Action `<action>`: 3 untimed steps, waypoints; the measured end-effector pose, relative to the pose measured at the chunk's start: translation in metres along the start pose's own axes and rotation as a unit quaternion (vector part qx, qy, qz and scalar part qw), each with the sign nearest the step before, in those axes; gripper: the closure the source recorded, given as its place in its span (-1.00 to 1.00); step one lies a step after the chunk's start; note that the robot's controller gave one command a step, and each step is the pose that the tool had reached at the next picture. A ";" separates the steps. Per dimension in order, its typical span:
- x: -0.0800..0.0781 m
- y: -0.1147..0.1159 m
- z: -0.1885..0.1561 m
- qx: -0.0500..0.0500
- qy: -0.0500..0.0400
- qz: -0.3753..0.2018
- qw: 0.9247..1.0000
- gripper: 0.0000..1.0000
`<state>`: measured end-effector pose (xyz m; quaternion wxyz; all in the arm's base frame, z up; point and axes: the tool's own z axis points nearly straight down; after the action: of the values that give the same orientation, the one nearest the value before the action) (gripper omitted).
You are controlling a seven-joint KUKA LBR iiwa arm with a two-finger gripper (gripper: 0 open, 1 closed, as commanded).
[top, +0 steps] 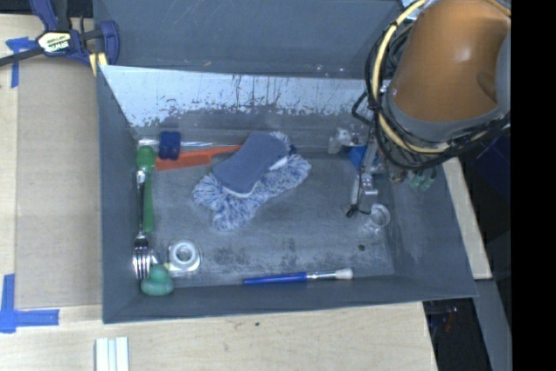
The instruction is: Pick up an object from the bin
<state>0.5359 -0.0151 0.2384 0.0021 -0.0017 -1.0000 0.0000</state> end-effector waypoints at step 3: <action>-0.074 0.091 0.074 0.003 -0.013 -0.184 0.983 -1.00</action>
Offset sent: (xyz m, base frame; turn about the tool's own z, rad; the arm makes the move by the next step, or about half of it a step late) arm 0.0537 0.0746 -0.1684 -0.1915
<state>0.6097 0.0758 0.1641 -0.0107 0.1820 -0.9832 0.0022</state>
